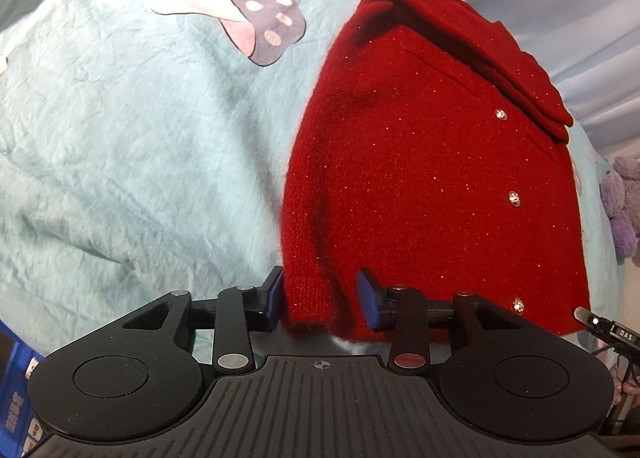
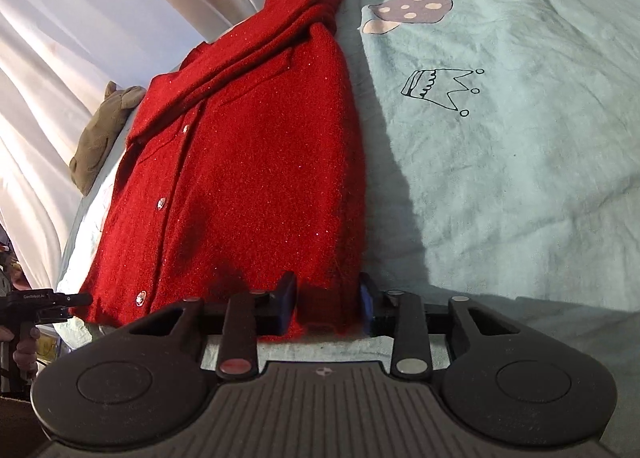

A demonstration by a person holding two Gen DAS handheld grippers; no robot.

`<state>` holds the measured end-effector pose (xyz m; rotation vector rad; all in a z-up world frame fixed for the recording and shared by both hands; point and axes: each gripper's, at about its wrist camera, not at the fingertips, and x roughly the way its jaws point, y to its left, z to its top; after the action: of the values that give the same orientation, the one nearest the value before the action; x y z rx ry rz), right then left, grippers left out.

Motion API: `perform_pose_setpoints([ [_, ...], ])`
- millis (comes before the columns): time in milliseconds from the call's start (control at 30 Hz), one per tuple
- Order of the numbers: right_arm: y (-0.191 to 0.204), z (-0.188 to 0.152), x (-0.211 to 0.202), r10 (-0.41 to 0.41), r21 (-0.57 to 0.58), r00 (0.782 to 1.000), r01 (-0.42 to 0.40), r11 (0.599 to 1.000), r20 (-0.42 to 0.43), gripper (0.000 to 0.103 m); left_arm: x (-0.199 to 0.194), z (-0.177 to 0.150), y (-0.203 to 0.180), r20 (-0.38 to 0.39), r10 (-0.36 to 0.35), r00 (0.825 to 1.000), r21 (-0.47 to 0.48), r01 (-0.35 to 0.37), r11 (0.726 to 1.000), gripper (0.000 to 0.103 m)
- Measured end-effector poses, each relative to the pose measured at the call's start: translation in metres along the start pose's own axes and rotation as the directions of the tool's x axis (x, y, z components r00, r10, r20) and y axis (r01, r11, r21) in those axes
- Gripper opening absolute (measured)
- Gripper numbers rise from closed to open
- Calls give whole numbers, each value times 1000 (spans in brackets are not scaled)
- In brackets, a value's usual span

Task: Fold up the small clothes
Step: 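Grasp the cardigan hem with both grippers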

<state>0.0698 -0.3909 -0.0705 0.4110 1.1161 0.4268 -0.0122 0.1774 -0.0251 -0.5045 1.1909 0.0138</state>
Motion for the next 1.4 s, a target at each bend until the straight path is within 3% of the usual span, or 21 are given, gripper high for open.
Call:
perform_pose_setpoints([
  [133,-1,0,0,10,13,1000,-10,1000,5,26,-2,2,2,9,-43,999,-17,44,999,25],
  [167,-1,0,-1,14,18,1000,-14,1000,5,28,-2,3,3,12,-57,998,-23,58,998,26],
  [233,-3,1,1,29,33,1000,-29,999,0,32,5,3,3,-5,-62,998,-32,62,998,38],
  [300,-2,0,3,44,48,999,-44,998,0,35,7,3,0,-5,-73,997,-17,73,997,40],
  [367,-1,1,5,50,48,999,-50,998,-2,35,8,5,-4,-8,-69,998,-9,69,998,29],
  [400,1,1,5,50,43,999,-50,998,-1,35,7,6,-5,-6,-76,997,-4,76,997,17],
  [500,7,1,7,50,12,999,-51,999,2,19,1,12,-10,9,-106,994,5,106,994,16],
  [667,14,12,1,108,20,993,-109,994,42,17,-22,37,-28,66,-233,970,13,232,973,15],
  [833,25,42,0,170,46,978,-176,983,119,16,-35,83,-51,142,-300,943,55,296,954,15],
  [1000,39,83,8,154,14,969,-160,987,194,16,-26,132,-56,223,-279,934,57,273,960,15],
  [1200,39,136,38,82,33,957,-95,995,279,15,12,185,-41,275,-188,943,-22,202,979,15],
  [1367,28,168,69,-19,101,947,-14,995,322,16,44,206,-37,283,-107,953,-24,119,993,16],
  [1400,28,172,74,-34,96,945,3,995,325,21,49,207,-37,278,-91,956,-23,102,995,18],
])
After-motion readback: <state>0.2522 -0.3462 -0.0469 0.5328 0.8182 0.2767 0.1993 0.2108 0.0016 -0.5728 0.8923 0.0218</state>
